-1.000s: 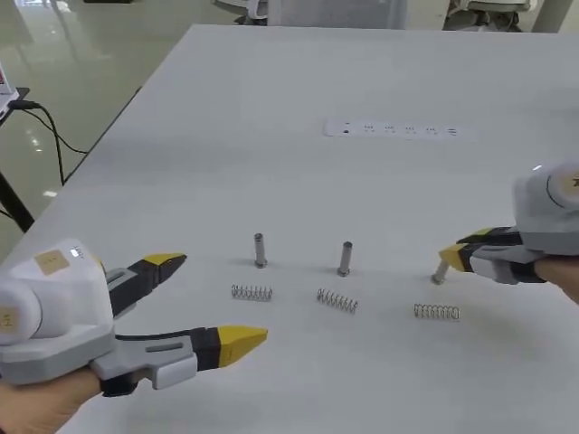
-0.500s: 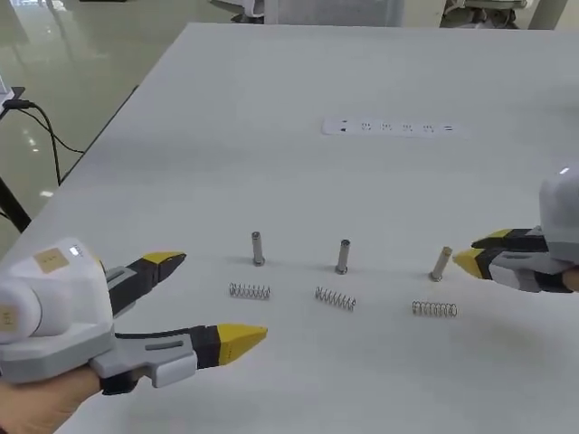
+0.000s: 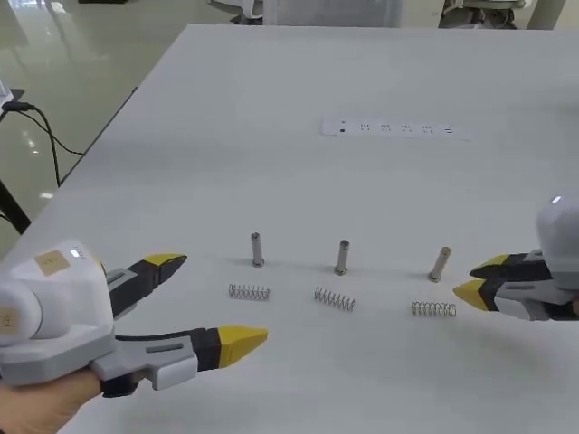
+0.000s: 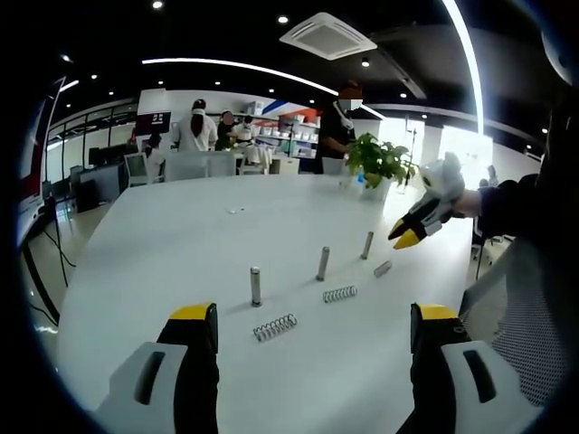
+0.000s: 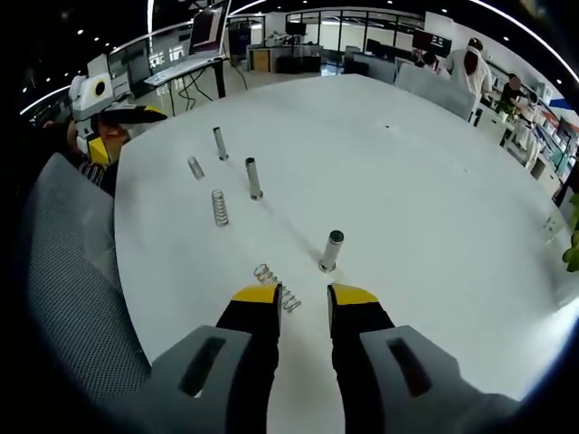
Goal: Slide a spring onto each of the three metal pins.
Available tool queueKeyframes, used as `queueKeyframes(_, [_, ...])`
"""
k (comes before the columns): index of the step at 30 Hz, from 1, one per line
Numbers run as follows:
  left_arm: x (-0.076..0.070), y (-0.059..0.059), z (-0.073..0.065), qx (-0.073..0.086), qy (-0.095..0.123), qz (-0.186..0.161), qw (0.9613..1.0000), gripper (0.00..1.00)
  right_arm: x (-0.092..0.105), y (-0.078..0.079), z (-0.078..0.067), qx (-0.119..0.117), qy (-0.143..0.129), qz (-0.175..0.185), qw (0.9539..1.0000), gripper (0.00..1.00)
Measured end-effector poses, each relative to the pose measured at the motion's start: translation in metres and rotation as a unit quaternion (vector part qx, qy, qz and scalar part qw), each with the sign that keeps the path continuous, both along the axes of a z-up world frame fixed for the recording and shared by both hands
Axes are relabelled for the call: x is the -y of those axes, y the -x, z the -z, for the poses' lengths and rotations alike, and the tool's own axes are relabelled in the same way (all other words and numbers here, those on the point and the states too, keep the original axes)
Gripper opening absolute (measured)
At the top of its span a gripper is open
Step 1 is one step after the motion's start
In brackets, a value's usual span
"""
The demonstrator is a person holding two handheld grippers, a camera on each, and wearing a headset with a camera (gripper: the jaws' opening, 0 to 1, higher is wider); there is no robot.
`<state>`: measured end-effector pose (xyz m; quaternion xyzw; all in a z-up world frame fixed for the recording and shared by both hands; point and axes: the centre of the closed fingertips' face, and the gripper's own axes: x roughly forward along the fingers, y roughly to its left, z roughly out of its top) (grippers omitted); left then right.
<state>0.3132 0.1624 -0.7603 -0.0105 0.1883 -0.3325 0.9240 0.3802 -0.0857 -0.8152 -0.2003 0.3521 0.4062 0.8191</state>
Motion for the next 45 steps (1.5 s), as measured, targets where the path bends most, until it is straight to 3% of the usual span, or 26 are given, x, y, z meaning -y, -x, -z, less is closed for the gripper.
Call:
queueKeyframes(21, [0.000, 0.001, 0.002, -0.004, -0.004, 0.002, 1.0000, 0.86, -0.008, 0.007, 0.033, -0.040, 0.041, -0.081, 0.9950, 0.21])
queueKeyframes(45, [0.001, 0.003, 0.003, -0.007, -0.001, 0.002, 1.0000, 0.85, -0.010, 0.015, 0.048, -0.056, 0.089, -0.137, 0.9849, 0.15])
